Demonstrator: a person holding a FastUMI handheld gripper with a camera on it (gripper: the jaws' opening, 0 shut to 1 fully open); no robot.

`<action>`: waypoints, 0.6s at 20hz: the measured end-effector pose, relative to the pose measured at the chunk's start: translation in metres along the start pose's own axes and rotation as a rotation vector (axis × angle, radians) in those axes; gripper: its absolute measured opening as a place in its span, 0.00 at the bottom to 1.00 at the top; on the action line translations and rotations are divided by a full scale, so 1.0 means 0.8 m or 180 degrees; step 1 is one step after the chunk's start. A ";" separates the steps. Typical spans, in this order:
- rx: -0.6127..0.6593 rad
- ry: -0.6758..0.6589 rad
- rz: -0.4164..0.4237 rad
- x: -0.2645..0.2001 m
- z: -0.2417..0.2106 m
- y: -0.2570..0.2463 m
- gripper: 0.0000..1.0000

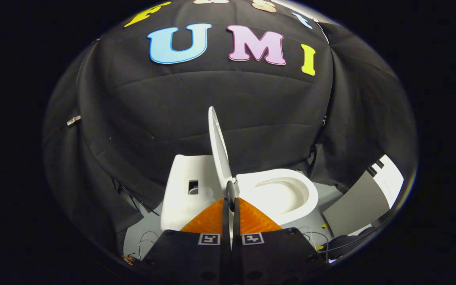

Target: Open the toilet lid.

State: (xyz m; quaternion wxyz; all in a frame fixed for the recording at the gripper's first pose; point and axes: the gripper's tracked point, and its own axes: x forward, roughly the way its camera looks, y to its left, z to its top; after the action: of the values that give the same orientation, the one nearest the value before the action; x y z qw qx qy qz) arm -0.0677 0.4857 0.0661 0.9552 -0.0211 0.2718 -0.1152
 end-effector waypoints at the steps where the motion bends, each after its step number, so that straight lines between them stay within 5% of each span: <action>1: -0.0022 -0.0016 0.0000 -0.002 -0.005 0.009 0.05; 12: -0.0340 -0.0150 -0.0027 -0.003 -0.015 0.043 0.08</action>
State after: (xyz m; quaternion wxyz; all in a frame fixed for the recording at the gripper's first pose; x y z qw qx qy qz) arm -0.0687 0.5203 0.0536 0.9584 -0.0759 0.2549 -0.1040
